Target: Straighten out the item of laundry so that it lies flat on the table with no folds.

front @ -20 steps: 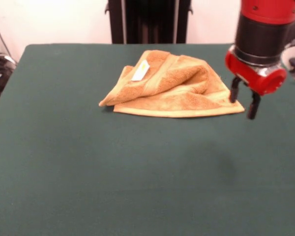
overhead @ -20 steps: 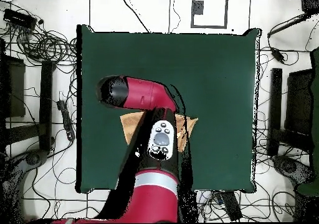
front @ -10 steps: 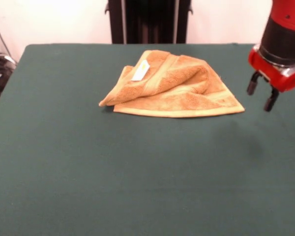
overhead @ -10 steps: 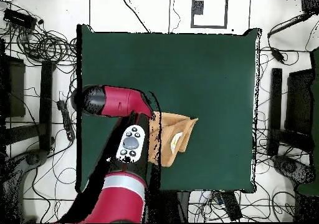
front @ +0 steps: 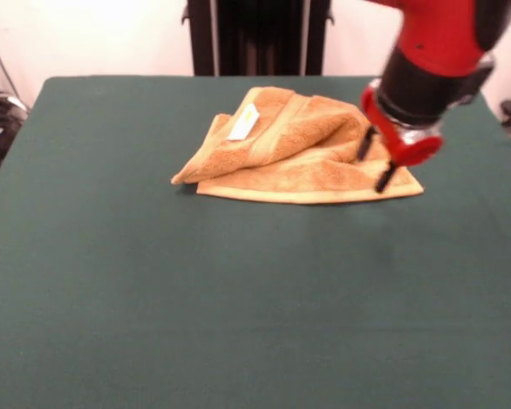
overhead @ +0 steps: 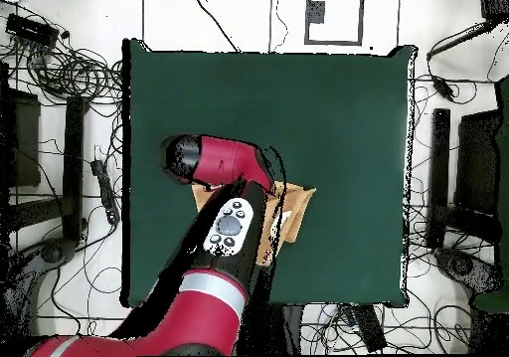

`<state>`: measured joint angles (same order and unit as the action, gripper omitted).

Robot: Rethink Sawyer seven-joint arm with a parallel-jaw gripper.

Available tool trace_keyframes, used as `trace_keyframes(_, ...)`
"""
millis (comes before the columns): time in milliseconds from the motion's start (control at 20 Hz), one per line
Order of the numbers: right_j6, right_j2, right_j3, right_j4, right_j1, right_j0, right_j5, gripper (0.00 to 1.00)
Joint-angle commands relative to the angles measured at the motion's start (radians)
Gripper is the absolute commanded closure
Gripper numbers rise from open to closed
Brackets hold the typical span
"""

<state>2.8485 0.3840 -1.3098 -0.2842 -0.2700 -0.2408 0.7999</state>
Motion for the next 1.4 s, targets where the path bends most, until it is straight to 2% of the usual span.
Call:
trace_keyframes(50, 0.293, 0.075, 0.050, -0.041, 0.021, 0.036, 0.139, 0.00)
trace_keyframes(200, 0.294, 0.041, 0.011, -0.072, 0.030, 0.030, 0.069, 0.00)
trace_keyframes(450, 0.406, 0.022, -0.017, -0.160, 0.052, -0.026, 0.039, 0.00)
trace_keyframes(800, 0.446, 0.080, 0.027, -0.208, 0.070, -0.068, 0.137, 0.00)
trace_keyframes(1000, 0.396, 0.079, 0.028, -0.206, 0.074, -0.053, 0.129, 0.00)
trace_keyframes(1250, 0.190, 0.034, -0.079, -0.143, 0.052, 0.016, 0.024, 0.00)
trace_keyframes(1400, 0.205, 0.009, -0.106, -0.165, 0.059, 0.024, -0.027, 0.00)
